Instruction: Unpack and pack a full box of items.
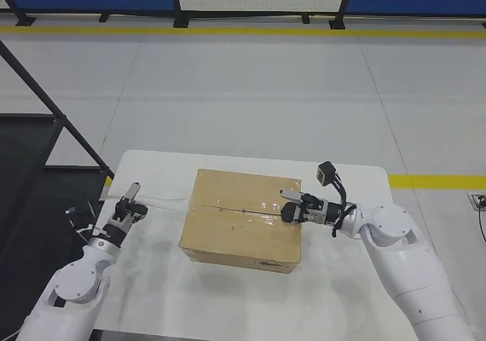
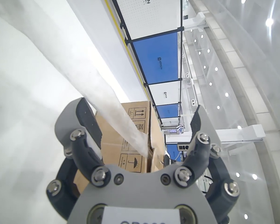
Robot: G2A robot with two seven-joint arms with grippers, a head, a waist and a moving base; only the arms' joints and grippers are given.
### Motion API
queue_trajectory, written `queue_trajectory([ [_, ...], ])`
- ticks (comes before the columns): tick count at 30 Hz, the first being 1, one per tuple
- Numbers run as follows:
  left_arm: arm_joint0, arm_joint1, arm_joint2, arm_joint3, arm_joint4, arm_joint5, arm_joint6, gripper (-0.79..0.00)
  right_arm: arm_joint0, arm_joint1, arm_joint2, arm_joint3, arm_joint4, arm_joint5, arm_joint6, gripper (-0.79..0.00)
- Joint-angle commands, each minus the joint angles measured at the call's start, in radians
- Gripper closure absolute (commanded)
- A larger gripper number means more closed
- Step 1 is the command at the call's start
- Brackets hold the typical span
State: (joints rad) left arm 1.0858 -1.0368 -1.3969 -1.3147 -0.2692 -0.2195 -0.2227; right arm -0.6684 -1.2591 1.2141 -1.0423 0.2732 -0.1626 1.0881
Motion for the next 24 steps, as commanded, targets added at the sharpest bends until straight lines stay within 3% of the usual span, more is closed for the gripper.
queue_trajectory([
  [1, -0.005, -0.002, 0.003, 0.010, 0.002, 0.000, -0.006, -0.785, 0.000, 0.000, 0.000, 0.000, 0.000, 0.000, 0.000, -0.785],
  [6, -0.027, -0.005, 0.036, 0.046, 0.047, 0.054, -0.100, -0.785, 0.000, 0.000, 0.000, 0.000, 0.000, 0.000, 0.000, -0.785],
  [14, -0.023, -0.008, 0.023, 0.110, 0.072, 0.100, -0.074, -0.785, 0.000, 0.000, 0.000, 0.000, 0.000, 0.000, 0.000, -0.785],
  [20, 0.033, 0.003, -0.014, 0.058, 0.081, 0.027, -0.189, -0.785, 0.000, 0.000, 0.000, 0.000, 0.000, 0.000, 0.000, -0.785],
  [24, 0.039, -0.001, 0.006, 0.036, 0.064, 0.020, -0.256, -0.785, 0.000, 0.000, 0.000, 0.000, 0.000, 0.000, 0.000, -0.785],
])
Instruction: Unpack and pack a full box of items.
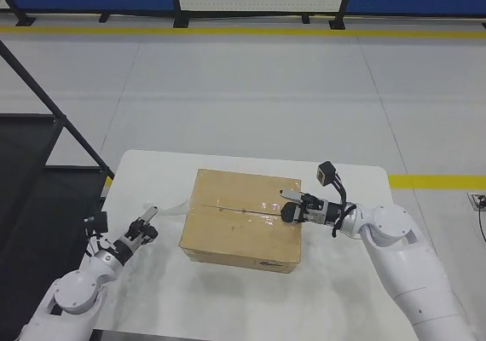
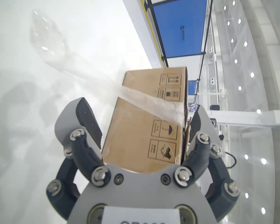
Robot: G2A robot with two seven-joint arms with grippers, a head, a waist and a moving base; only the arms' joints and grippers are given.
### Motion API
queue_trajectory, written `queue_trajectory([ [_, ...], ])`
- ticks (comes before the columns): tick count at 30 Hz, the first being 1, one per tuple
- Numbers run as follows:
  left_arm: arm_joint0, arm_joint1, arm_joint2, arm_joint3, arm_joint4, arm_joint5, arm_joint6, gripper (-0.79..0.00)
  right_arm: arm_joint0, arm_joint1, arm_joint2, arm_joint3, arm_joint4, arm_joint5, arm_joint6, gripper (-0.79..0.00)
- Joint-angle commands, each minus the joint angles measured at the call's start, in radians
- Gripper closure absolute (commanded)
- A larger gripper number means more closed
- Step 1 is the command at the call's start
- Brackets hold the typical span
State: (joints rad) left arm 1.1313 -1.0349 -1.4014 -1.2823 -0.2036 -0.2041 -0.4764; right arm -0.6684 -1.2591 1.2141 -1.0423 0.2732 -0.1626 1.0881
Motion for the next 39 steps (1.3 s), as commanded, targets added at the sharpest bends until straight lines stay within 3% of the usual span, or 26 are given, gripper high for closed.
queue_trajectory([
  [1, -0.015, -0.006, 0.025, 0.008, 0.000, 0.008, -0.002, -0.785, 0.000, 0.000, 0.000, 0.000, 0.000, 0.000, 0.000, -0.785],
  [5, -0.073, -0.025, 0.086, 0.056, -0.048, 0.022, -0.035, -0.785, 0.000, 0.000, 0.000, 0.000, 0.000, 0.000, 0.000, -0.785],
  [11, -0.200, -0.063, 0.173, 0.198, -0.120, 0.024, -0.017, -0.785, 0.000, 0.000, 0.000, 0.000, 0.000, 0.000, 0.000, -0.785],
  [17, -0.268, -0.093, 0.213, 0.294, -0.163, -0.047, 0.022, -0.785, 0.000, 0.000, 0.000, 0.000, 0.000, 0.000, 0.000, -0.785],
  [25, -0.229, -0.087, 0.149, 0.288, -0.156, -0.130, 0.112, -0.785, 0.000, 0.000, 0.000, 0.000, 0.000, 0.000, 0.000, -0.785],
  [32, -0.139, -0.065, 0.064, 0.179, -0.096, -0.118, 0.143, -0.785, 0.000, 0.000, 0.000, 0.000, 0.000, 0.000, 0.000, -0.785],
  [39, -0.087, -0.054, 0.049, 0.115, -0.044, -0.078, 0.042, -0.785, 0.000, 0.000, 0.000, 0.000, 0.000, 0.000, 0.000, -0.785],
])
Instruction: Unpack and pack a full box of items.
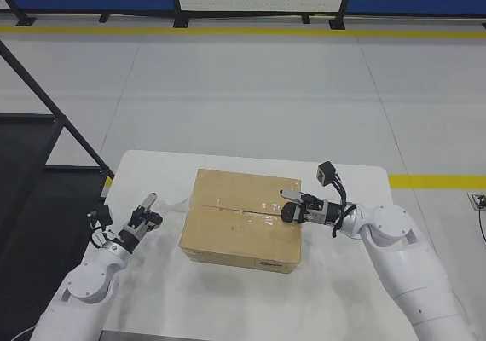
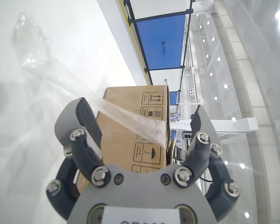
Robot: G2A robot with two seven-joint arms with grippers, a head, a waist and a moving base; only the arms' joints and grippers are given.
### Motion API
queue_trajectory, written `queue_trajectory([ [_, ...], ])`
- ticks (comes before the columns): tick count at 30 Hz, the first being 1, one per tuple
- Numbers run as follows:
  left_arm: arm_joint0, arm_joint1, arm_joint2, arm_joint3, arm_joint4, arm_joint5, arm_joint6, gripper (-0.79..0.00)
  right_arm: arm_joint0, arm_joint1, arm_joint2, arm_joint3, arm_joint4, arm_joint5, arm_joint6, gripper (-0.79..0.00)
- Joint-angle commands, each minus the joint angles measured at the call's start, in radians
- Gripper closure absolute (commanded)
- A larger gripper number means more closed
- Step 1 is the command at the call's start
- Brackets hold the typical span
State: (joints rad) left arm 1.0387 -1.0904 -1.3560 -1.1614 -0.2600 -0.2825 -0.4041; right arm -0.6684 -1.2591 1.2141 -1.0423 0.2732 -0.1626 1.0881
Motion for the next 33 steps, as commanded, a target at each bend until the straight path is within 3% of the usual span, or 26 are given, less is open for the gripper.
queue_trajectory([
  [1, 0.009, 0.002, 0.006, -0.009, 0.021, 0.000, -0.047, -0.785, 0.000, 0.000, 0.000, 0.000, 0.000, 0.000, 0.000, -0.785],
  [7, -0.019, -0.006, 0.038, 0.013, 0.009, 0.027, -0.111, -0.785, 0.000, 0.000, 0.000, 0.000, 0.000, 0.000, 0.000, -0.785],
  [12, -0.120, -0.039, 0.088, 0.123, -0.128, 0.054, -0.099, -0.785, 0.000, 0.000, 0.000, 0.000, 0.000, 0.000, 0.000, -0.785],
  [16, -0.201, -0.063, 0.117, 0.228, -0.241, 0.065, -0.158, -0.785, 0.000, 0.000, 0.000, 0.000, 0.000, 0.000, 0.000, -0.785],
  [22, -0.259, -0.078, 0.125, 0.330, -0.268, -0.016, -0.181, -0.785, 0.000, 0.000, 0.000, 0.000, 0.000, 0.000, 0.000, -0.785],
  [27, -0.245, -0.075, 0.096, 0.314, -0.251, -0.096, -0.131, -0.785, 0.000, 0.000, 0.000, 0.000, 0.000, 0.000, 0.000, -0.785],
  [33, -0.179, -0.065, 0.069, 0.174, -0.158, -0.147, -0.051, -0.785, 0.000, 0.000, 0.000, 0.000, 0.000, 0.000, 0.000, -0.785],
])
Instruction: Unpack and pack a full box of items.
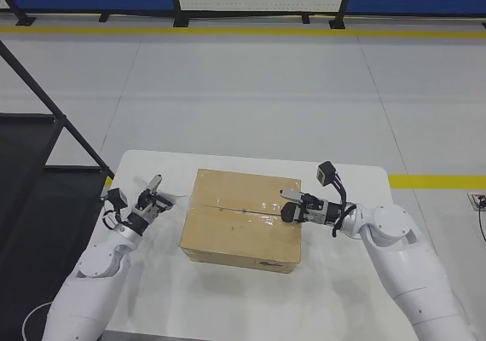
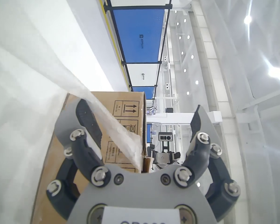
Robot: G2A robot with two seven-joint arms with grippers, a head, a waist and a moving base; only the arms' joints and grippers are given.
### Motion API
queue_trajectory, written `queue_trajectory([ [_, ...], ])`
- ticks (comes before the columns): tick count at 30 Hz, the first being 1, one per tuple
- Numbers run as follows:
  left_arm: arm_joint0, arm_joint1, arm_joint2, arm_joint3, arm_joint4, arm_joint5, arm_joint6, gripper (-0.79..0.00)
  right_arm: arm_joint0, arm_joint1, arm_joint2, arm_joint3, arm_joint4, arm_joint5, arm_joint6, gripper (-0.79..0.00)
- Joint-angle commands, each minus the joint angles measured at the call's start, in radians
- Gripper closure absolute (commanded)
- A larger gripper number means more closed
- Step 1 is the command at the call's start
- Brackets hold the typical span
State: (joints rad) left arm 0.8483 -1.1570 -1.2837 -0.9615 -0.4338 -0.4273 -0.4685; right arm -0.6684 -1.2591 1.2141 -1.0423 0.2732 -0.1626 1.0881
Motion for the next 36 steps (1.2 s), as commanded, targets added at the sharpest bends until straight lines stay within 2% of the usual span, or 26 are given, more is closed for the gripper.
queue_trajectory([
  [1, 0.026, 0.003, -0.007, -0.056, 0.037, -0.005, 0.030, -0.785, 0.000, 0.000, 0.000, 0.000, 0.000, 0.000, 0.000, -0.785],
  [9, 0.154, 0.013, -0.055, -0.303, 0.144, -0.008, 0.146, -0.785, 0.000, 0.000, 0.000, 0.000, 0.000, 0.000, 0.000, -0.785],
  [13, 0.182, 0.014, -0.065, -0.362, 0.161, 0.021, 0.151, -0.785, 0.000, 0.000, 0.000, 0.000, 0.000, 0.000, 0.000, -0.785],
  [21, 0.163, 0.012, -0.063, -0.342, 0.167, 0.123, 0.114, -0.785, 0.000, 0.000, 0.000, 0.000, 0.000, 0.000, 0.000, -0.785],
  [29, 0.169, 0.011, -0.098, -0.303, 0.175, 0.172, 0.189, -0.785, 0.000, 0.000, 0.000, 0.000, 0.000, 0.000, 0.000, -0.785],
  [36, 0.193, 0.020, -0.170, -0.264, 0.171, 0.153, 0.208, -0.785, 0.000, 0.000, 0.000, 0.000, 0.000, 0.000, 0.000, -0.785],
])
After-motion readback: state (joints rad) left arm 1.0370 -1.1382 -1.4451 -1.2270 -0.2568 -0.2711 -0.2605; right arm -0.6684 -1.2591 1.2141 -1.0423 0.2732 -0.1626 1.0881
